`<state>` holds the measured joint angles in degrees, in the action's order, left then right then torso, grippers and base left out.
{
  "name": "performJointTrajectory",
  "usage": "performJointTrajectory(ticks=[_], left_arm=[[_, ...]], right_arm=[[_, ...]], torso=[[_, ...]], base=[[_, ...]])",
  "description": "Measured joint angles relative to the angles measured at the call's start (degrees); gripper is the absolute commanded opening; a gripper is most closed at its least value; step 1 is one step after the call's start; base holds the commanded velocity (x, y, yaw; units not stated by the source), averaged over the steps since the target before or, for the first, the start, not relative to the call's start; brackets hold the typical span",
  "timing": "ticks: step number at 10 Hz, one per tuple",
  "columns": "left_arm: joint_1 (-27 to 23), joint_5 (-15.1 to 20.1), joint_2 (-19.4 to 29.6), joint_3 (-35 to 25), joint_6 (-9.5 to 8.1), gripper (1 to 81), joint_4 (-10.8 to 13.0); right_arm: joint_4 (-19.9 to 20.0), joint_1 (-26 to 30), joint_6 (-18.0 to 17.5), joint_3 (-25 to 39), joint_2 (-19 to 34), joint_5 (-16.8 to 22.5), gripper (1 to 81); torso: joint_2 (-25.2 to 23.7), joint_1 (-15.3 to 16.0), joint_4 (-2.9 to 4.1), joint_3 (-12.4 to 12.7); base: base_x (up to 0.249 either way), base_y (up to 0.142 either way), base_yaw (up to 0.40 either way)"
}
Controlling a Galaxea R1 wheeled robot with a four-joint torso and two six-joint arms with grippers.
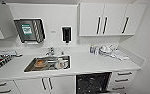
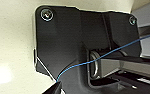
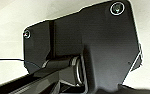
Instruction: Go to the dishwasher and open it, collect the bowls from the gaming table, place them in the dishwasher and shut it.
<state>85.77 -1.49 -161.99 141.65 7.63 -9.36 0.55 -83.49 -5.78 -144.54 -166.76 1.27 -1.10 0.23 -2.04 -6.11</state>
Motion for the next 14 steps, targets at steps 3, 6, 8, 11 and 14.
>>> performJointTrajectory(ticks=[3,6,8,11,14], left_arm=[[-0.52,-0.02,-3.97,8.09,-0.11,81.1,-0.41],[-0.55,-0.16,-8.17,10.67,0.07,81.1,-0.50],[-1.29,-0.22,-8.68,12.79,1.66,81.1,-0.48],[-2.43,-0.22,-9.87,13.28,2.65,81.1,0.02],[-2.17,-0.18,-10.64,13.19,2.65,81.1,0.09]], right_arm=[[-0.39,0.01,0.02,-2.10,-0.65,-0.11,81.1],[-0.73,-0.63,0.02,-7.58,-4.11,-0.15,81.1],[-2.04,-1.65,0.07,-11.68,-6.78,-0.12,81.1],[-4.23,-3.16,0.18,-12.51,-8.77,-0.15,81.1],[-4.23,-3.19,0.16,-12.74,-7.97,-0.20,81.1]], torso=[[0.00,-0.02,0.00,0.00],[0.00,-0.02,0.00,0.00],[0.00,-0.02,0.00,0.00],[0.00,-0.02,0.00,0.00],[0.00,-0.02,0.00,0.00]], base=[[0.000,0.000,0.000],[0.000,0.000,0.000],[0.000,0.000,0.000],[0.000,0.000,0.000],[0.000,0.000,0.000]])
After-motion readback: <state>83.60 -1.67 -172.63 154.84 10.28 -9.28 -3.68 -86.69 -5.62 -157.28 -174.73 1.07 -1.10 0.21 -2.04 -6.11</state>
